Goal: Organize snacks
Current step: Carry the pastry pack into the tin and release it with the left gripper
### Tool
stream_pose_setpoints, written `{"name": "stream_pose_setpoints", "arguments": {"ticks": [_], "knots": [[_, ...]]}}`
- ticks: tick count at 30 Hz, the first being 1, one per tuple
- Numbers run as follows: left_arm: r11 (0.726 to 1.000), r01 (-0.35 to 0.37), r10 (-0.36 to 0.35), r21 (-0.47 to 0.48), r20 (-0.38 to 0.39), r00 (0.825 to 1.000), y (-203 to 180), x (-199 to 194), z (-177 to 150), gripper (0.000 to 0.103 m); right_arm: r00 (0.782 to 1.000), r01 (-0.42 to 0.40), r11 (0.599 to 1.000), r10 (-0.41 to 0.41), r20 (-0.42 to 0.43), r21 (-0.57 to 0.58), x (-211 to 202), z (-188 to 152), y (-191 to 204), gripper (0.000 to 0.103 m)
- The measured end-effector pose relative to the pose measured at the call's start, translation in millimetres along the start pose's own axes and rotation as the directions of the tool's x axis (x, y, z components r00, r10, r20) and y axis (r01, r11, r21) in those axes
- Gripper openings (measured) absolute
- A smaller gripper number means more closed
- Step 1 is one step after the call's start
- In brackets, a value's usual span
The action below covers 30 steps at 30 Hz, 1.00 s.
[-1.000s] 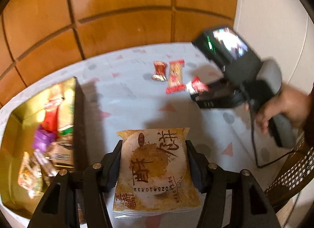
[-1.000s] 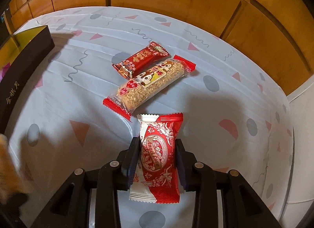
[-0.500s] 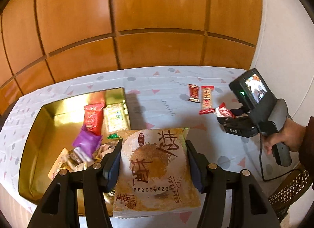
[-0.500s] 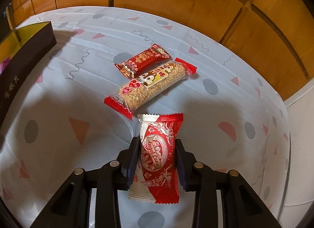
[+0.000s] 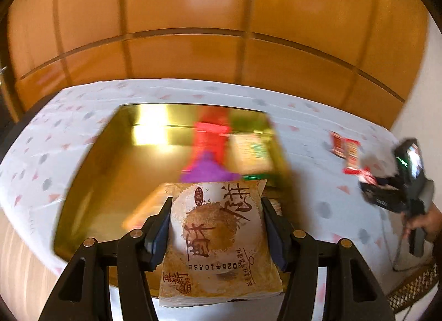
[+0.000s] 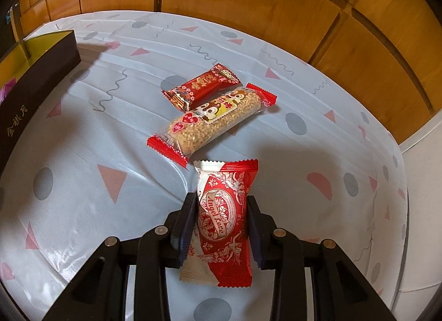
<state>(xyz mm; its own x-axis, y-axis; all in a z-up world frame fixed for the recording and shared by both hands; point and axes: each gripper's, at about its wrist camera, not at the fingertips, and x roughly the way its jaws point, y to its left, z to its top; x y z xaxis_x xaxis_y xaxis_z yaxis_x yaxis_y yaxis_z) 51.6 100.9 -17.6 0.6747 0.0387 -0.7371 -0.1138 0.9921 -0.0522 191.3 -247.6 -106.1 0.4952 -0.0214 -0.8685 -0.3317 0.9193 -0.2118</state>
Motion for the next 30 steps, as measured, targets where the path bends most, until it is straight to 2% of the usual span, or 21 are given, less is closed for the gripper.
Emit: {"name": "stream_pose_setpoints", "arguments": {"ticks": [4, 8, 10, 13, 16, 24, 30], "knots": [[0.994, -0.07, 0.069, -0.08, -0.016, 0.997, 38.4, 3.8, -1.0, 0.06, 1.0, 0.006, 1.0, -0.006, 0.0, -0.011, 0.1, -0.1, 0.3, 0.035], [0.984, -0.103, 0.097, -0.143, -0.047, 0.994, 64.5, 9.8, -1.9, 0.06, 1.0, 0.006, 1.0, -0.006, -0.01, -0.002, 0.2, 0.3, -0.5, 0.035], [0.983, -0.096, 0.087, -0.159, -0.061, 0.994, 69.7, 12.9, -0.3, 0.06, 1.0, 0.004, 1.0, -0.004, -0.013, -0.001, 0.9, 1.2, -0.9, 0.035], [0.976, -0.041, 0.022, -0.212, -0.089, 0.996, 77.4, 21.9, 9.8, 0.06, 1.0, 0.018, 1.0, -0.018, -0.011, -0.02, 1.5, 1.9, 1.3, 0.035], [0.979, -0.017, -0.002, -0.202, -0.094, 0.996, 74.1, 31.0, 23.9, 0.06, 1.0, 0.025, 0.999, -0.025, -0.009, -0.031, 0.9, 1.8, 2.6, 0.035], [0.991, -0.055, 0.039, -0.12, -0.133, 0.99, 58.8, 80.6, 58.5, 0.06, 0.999, 0.031, 0.999, -0.031, -0.009, -0.04, 0.8, 1.8, 2.7, 0.035], [0.995, -0.088, 0.081, -0.054, -0.125, 0.989, 47.0, 118.8, 88.2, 0.06, 0.999, 0.037, 0.998, -0.038, -0.01, -0.054, -0.3, 1.6, 5.5, 0.035]]}}
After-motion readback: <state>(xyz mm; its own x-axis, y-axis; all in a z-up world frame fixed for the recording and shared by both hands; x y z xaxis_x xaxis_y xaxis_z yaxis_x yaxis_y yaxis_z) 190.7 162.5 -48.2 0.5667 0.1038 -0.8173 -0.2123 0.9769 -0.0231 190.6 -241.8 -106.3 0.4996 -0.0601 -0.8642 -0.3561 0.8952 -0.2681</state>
